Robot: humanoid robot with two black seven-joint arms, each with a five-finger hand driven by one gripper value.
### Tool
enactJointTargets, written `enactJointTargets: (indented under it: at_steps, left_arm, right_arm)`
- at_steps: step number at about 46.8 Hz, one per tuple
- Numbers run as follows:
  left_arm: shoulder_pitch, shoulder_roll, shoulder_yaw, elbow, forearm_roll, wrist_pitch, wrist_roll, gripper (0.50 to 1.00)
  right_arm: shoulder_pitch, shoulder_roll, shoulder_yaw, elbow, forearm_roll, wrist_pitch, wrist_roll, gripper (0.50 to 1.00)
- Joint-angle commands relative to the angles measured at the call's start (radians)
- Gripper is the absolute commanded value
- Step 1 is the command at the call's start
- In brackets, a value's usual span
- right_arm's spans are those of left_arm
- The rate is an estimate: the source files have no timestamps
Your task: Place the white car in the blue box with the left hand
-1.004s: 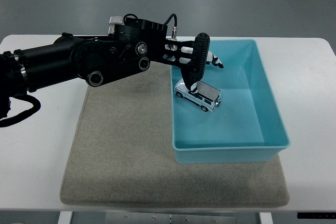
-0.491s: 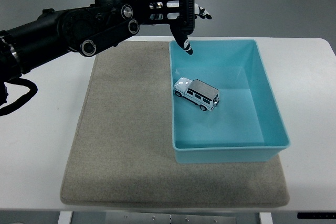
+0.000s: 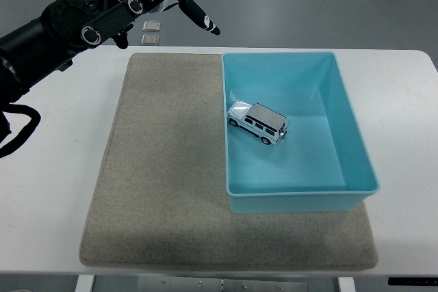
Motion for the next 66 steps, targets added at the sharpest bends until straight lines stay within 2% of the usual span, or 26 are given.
enactJointTargets:
  at_steps: [1, 4, 9, 19, 22, 27, 35, 42, 47, 56, 66]
  left_arm:
    - [0.002, -0.002, -0.001, 0.038, -0.092, 0.015, -0.003, 0.996]
    - [0.0, -0.004, -0.001, 0.053, -0.162, 0.033, -0.026, 0.996]
    - [0.003, -0.004, 0.0, 0.078, -0.248, 0.071, -0.1, 0.996]
    - [0.083, -0.014, -0.011, 0.116, -0.391, 0.108, -0.215, 0.996]
    - [0.114, -0.016, -0.025, 0.119, -0.46, 0.113, -0.235, 0.996]
    - [0.158, -0.016, -0.069, 0.118, -0.584, 0.114, -0.238, 0.996]
    - [0.181, -0.016, -0.132, 0.138, -0.759, 0.14, -0.238, 0.996]
    - [0.209, -0.03, -0.194, 0.153, -0.926, 0.133, -0.239, 0.999]
    - [0.249, -0.048, -0.24, 0.174, -0.996, 0.105, -0.25, 1.0]
    - [0.292, -0.05, -0.338, 0.177, -0.999, -0.036, -0.261, 1.0]
    - [0.304, -0.048, -0.35, 0.176, -0.997, -0.048, -0.261, 1.0]
  right_arm:
    - [0.0, 0.0, -0.001, 0.0, 0.0, 0.0, 0.0, 0.936]
    - [0.0, 0.0, 0.001, 0.0, 0.0, 0.0, 0.0, 0.936]
    - [0.0, 0.0, -0.001, 0.0, 0.0, 0.0, 0.0, 0.936]
    - [0.0, 0.0, 0.001, 0.0, 0.0, 0.0, 0.0, 0.936]
    - [0.0, 0.0, 0.001, 0.0, 0.0, 0.0, 0.0, 0.936]
    - [0.0, 0.0, 0.001, 0.0, 0.0, 0.0, 0.0, 0.936]
    - [0.0, 0.0, 0.001, 0.0, 0.0, 0.0, 0.0, 0.936]
    - [0.0, 0.0, 0.001, 0.0, 0.0, 0.0, 0.0, 0.936]
    - [0.0, 0.0, -0.001, 0.0, 0.0, 0.0, 0.0, 0.936]
    - [0.0, 0.0, 0.001, 0.0, 0.0, 0.0, 0.0, 0.936]
    - [0.0, 0.0, -0.001, 0.0, 0.0, 0.0, 0.0, 0.936]
